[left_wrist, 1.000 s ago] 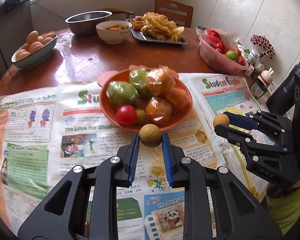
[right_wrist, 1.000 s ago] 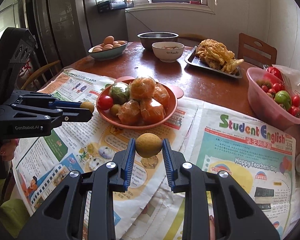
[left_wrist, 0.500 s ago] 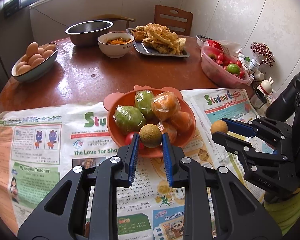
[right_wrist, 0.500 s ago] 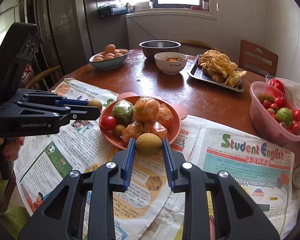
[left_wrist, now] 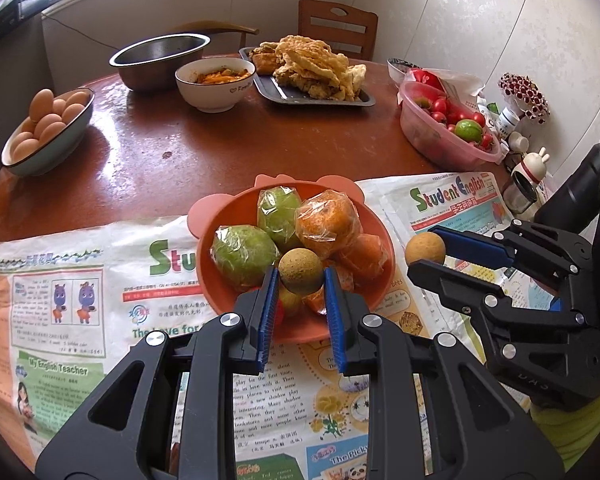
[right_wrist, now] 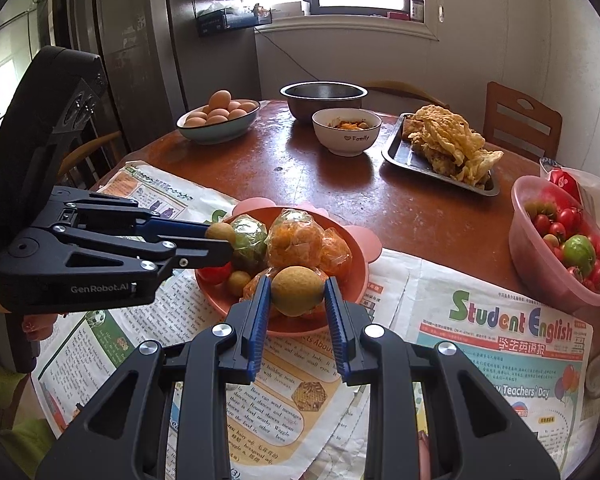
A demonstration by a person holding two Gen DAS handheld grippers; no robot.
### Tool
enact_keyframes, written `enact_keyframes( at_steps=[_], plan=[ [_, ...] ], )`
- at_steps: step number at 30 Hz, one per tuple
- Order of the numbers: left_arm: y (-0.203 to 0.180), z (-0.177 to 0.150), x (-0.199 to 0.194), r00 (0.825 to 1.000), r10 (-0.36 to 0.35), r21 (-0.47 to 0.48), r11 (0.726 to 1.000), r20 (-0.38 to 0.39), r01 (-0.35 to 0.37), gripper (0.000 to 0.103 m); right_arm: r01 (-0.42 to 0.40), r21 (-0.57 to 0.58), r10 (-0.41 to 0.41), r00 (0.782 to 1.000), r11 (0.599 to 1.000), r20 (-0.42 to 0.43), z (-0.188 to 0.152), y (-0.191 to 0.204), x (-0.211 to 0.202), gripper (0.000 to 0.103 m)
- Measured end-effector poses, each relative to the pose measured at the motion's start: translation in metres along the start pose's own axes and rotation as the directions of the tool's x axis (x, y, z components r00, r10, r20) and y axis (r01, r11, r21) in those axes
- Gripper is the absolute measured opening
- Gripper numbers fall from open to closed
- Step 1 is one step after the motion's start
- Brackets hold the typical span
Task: Organize fruits
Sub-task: 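Lift and carry the brown fruit and yellow-green fruit over the orange plate, then lower both fruits into the orange plate and open both tools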
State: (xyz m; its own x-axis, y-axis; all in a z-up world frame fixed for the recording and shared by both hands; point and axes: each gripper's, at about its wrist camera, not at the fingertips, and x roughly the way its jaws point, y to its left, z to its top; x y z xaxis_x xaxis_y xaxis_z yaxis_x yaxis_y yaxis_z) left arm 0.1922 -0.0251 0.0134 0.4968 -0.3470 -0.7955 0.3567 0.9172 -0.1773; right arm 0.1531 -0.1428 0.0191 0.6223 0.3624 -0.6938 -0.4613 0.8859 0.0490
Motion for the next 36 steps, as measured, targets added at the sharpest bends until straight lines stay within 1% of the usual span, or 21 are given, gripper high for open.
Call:
enact_keyframes(
  at_steps=[8,22,30,36],
  plan=[
    [0.003,0.000,0.011,1.000,-0.007,-0.009,1.000,-0.018,0.007,0.016,0.000,0.002,0.000,1.000,1.000,-0.003,0.002,-0.001,0.005,0.027],
    [0.003,-0.002,0.027,0.999,-0.013,-0.002,1.000,-0.042,0.012,0.016,-0.009,0.026,0.010,1.000,1.000,-0.024,-0.008,-0.005,0.016,0.027],
    [0.003,-0.002,0.032,0.999,-0.017,-0.002,1.000,-0.046,0.017,0.016,-0.021,0.027,0.022,0.998,0.999,-0.051,-0.014,-0.001,0.030,0.027],
    [0.003,-0.002,0.032,0.999,-0.020,-0.004,1.000,-0.047,0.019,0.016,-0.028,0.020,0.029,0.998,0.999,-0.055,-0.015,0.002,0.035,0.027]
  ],
)
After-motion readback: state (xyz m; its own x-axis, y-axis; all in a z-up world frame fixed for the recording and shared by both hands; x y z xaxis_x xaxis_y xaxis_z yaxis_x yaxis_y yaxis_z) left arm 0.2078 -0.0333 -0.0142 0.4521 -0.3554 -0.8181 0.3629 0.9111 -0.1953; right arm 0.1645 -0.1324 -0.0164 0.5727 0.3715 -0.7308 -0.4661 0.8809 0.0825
